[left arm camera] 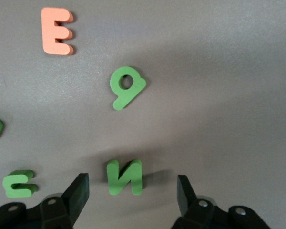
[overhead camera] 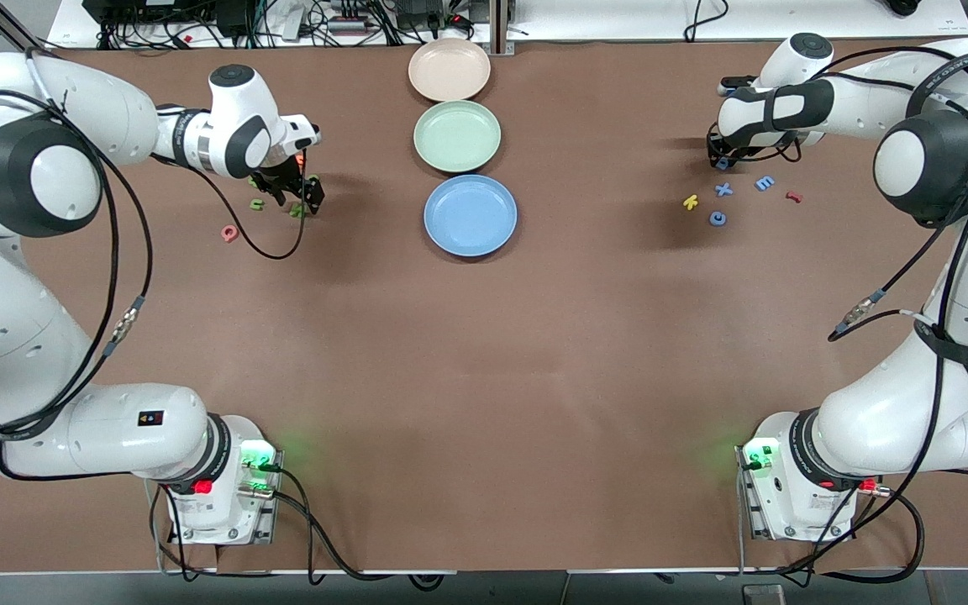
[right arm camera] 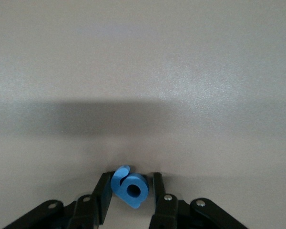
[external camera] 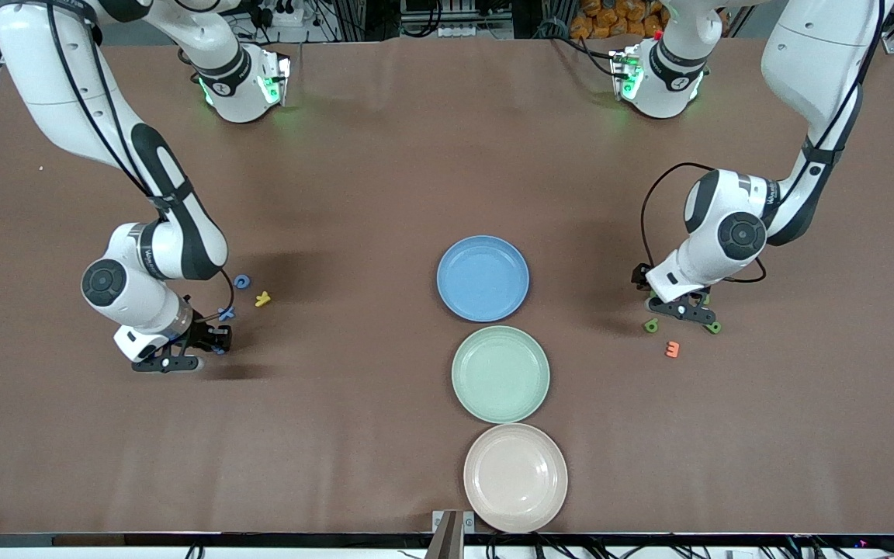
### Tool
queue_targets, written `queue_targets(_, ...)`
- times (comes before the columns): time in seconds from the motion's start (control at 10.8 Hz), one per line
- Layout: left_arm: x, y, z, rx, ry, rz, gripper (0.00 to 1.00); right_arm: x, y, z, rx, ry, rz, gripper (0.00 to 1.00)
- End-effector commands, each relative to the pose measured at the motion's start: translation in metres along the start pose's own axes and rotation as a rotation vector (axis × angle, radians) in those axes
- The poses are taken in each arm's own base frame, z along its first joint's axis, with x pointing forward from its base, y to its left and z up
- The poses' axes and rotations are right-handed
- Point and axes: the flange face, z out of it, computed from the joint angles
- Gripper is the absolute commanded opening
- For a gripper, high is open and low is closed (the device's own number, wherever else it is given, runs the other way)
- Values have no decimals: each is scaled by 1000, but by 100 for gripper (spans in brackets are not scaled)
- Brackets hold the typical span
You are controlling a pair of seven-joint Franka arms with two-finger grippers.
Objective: Sort letters by color into matching plates
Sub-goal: 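Grasp the blue 6 with the right gripper while the left gripper lowers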
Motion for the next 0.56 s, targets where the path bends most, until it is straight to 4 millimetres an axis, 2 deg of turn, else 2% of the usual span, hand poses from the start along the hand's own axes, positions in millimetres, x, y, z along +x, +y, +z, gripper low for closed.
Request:
queue_targets(0.0, -5, -1, 5, 16, 2, -3, 79, 1, -2, 7, 0, 18, -15, 39)
queue_targets(0.47, -8, -13, 8, 44, -3, 20, 69, 1, -6, 11, 1, 23, -15, 24)
